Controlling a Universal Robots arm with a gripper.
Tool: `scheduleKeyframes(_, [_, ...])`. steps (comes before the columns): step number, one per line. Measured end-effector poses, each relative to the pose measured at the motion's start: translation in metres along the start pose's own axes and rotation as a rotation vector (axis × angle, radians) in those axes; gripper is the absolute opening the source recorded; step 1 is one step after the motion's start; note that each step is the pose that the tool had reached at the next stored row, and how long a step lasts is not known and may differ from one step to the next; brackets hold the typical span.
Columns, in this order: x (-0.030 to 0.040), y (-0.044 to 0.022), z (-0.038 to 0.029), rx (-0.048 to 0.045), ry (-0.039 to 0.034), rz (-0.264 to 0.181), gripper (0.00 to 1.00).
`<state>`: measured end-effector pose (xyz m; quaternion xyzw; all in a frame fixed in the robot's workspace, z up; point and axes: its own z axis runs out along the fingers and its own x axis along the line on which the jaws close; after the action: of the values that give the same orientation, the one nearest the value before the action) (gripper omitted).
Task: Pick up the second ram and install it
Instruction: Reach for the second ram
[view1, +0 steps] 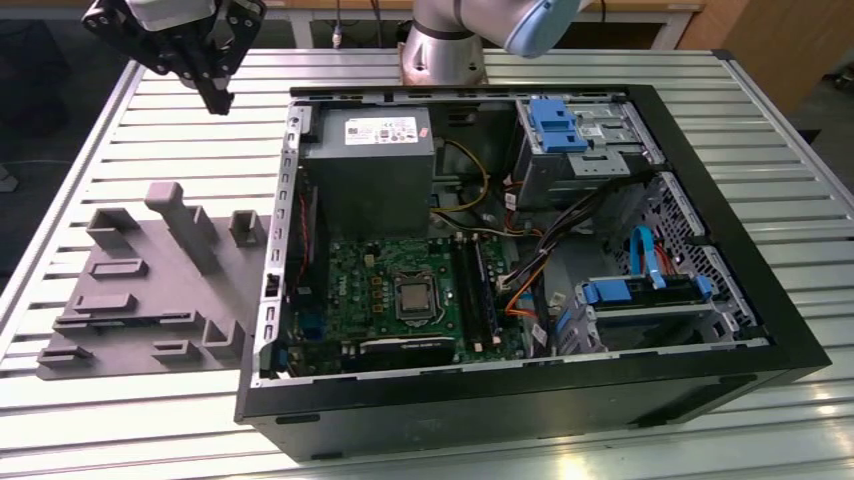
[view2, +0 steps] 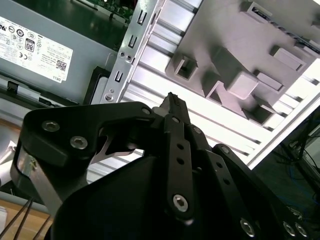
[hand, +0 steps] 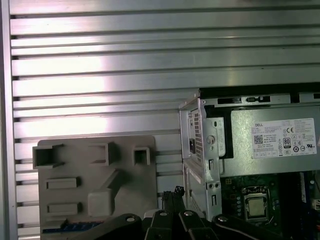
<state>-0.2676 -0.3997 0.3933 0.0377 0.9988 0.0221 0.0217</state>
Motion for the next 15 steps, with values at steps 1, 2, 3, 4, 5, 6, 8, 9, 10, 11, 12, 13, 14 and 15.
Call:
scheduleKeyframes(1, [0.0006, -0.0001, 0.0, 0.0, -0.0001, 0.0, 0.11])
scheduleKeyframes(2, [0.0012, -0.0001, -0.0001, 0.0, -0.0002, 0.0, 0.11])
scheduleKeyframes(3, [0.0019, -0.0002, -0.0001, 0.0, -0.0003, 0.0, 0.11])
scheduleKeyframes(4, [0.0025, -0.0002, -0.0001, 0.0, -0.0003, 0.0, 0.11])
scheduleKeyframes(5, [0.0031, -0.0003, -0.0001, -0.0001, -0.0005, 0.0, 0.11])
scheduleKeyframes(6, [0.0038, -0.0003, -0.0002, -0.0001, -0.0005, 0.0, 0.11])
scheduleKeyframes(8, [0.0052, -0.0005, -0.0002, -0.0001, -0.0007, 0.0, 0.11])
scheduleKeyframes(9, [0.0058, -0.0005, -0.0002, -0.0001, -0.0008, 0.0, 0.11])
scheduleKeyframes(10, [0.0064, -0.0005, -0.0003, -0.0001, -0.0009, 0.0, 0.11])
scheduleKeyframes(11, [0.007, -0.0006, -0.0003, 0.0, -0.0009, 0.0, 0.11])
scheduleKeyframes(12, [0.0076, -0.0007, -0.0003, -0.0001, -0.001, 0.0, 0.11])
scheduleKeyframes(13, [0.0082, -0.0007, -0.0004, -0.0001, -0.0011, 0.0, 0.11])
scheduleKeyframes(14, [0.0089, -0.0008, -0.0004, -0.0001, -0.0012, 0.0, 0.11])
scheduleKeyframes(15, [0.0096, -0.0009, -0.0004, -0.0001, -0.0013, 0.0, 0.11])
